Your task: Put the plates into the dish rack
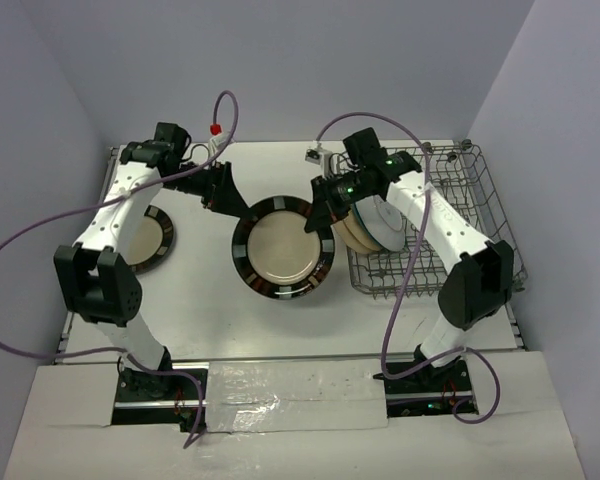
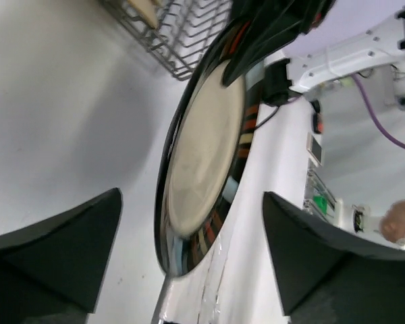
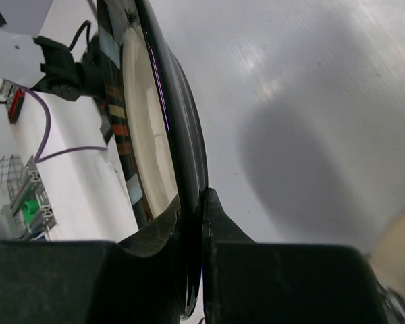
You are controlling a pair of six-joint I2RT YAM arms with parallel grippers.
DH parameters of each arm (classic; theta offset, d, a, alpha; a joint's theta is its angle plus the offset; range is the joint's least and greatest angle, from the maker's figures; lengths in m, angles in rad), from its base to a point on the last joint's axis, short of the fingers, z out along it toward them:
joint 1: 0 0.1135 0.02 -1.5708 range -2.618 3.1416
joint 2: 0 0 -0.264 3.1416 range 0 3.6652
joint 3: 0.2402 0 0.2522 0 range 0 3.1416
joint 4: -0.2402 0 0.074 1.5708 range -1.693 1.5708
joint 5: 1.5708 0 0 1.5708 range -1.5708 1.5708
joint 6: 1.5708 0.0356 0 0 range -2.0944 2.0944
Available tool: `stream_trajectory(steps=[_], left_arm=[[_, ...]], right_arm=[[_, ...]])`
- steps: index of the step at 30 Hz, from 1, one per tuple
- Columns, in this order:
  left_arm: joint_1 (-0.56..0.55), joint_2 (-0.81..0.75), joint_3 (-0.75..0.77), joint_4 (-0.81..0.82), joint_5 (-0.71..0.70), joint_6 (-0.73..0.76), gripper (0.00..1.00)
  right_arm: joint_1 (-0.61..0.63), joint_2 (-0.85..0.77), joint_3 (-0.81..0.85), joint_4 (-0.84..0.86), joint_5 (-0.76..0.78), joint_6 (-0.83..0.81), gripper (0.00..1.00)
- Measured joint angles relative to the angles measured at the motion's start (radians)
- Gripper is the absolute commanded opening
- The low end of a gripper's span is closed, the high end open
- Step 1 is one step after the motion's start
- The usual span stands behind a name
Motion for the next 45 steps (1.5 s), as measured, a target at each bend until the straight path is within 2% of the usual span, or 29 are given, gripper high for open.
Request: stream_trajectory(steps=[4, 8, 11, 14, 18, 25, 32, 45], left_arm=[[0.008, -0.118, -0.043, 0.155, -0.124, -0.171, 0.99], [0.032, -0.195, -0.021, 0.284, -0.274, -0.317, 0.99], [0.05, -0.213, 0.005, 0.356, -0.408, -0.4, 0.99], [0.057, -0.238, -0.016, 0.433, -0.557, -0.469, 0.99], [0.058, -0.281, -0.062, 0.486, -0.716, -0.498, 0.99], [0.058, -0.282, -0.083, 0.52, -0.835, -0.499, 0.99], [0.058, -0.279, -0.112, 0.529, -0.872, -0.499, 0.99], [0.058, -0.279, -0.123, 0.55, -0.885, -0.497, 0.99]], right_arm=[[-0.108, -0.079, 0.0, -0.032, 0.016, 0.004, 0.0], [-0.37, -0.225, 0.013, -0.032, 0.046, 0.015, 0.0], [-0.534, -0.32, 0.035, -0.027, 0.156, 0.015, 0.0], [-0.595, -0.373, 0.059, -0.041, 0.303, 0.015, 0.0], [-0.596, -0.373, 0.081, -0.057, 0.552, 0.013, 0.0], [-0.592, -0.285, 0.092, -0.066, 0.919, -0.018, 0.0], [-0.523, -0.239, 0.038, -0.032, 1.107, -0.051, 0.0], [-0.383, -0.17, -0.162, 0.148, 1.313, -0.132, 0.0]])
